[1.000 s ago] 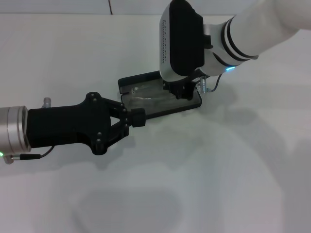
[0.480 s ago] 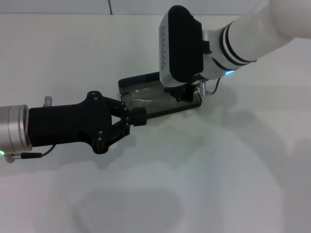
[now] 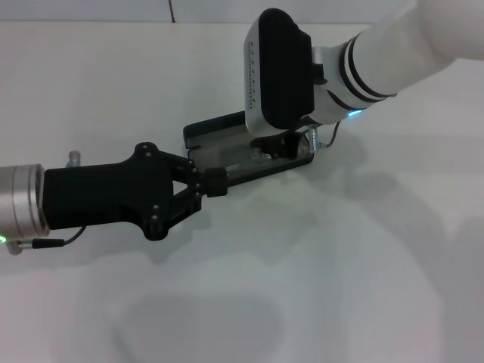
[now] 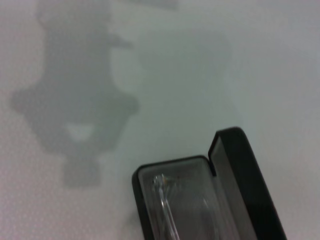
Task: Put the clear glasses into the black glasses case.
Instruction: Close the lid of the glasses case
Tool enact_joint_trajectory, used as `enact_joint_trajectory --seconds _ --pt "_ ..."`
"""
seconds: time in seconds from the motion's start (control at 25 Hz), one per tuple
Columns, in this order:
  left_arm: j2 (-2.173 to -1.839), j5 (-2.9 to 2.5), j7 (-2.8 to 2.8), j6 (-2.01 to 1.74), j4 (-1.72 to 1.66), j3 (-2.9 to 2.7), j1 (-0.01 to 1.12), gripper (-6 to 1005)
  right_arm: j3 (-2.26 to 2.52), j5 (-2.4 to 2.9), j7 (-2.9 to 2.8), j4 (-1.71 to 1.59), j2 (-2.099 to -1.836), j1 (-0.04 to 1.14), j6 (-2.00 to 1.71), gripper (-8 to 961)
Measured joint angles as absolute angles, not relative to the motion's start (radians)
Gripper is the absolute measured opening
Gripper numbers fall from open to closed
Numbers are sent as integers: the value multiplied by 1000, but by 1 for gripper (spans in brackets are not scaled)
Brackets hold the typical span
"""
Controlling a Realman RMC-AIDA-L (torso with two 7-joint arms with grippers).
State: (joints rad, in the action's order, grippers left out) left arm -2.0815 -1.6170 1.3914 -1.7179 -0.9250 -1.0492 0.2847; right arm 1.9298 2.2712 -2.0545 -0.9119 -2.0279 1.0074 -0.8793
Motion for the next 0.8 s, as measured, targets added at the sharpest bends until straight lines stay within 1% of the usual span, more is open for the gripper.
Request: enact_joint_trajectory --seconds 0.24,0.44,0.64,0.8 --pt "-2079 -1607 1392 -1721 -925 -1030 277 52 1917 2262 -2057 -975 -2028 969 -898 149" --pt "-2085 -1585 1397 -1728 -925 -967 272 52 1886 2259 -2076 -1028 -2028 901 -923 177" --pt "-2086 -1488 1413 -1713 -913 -933 276 53 1846 2172 -2084 -1115 -2028 735 -912 176" --pt "-2085 -1447 1424 -1626 -854 -921 329 53 1789 2033 -2018 -1180 -2023 588 -912 175"
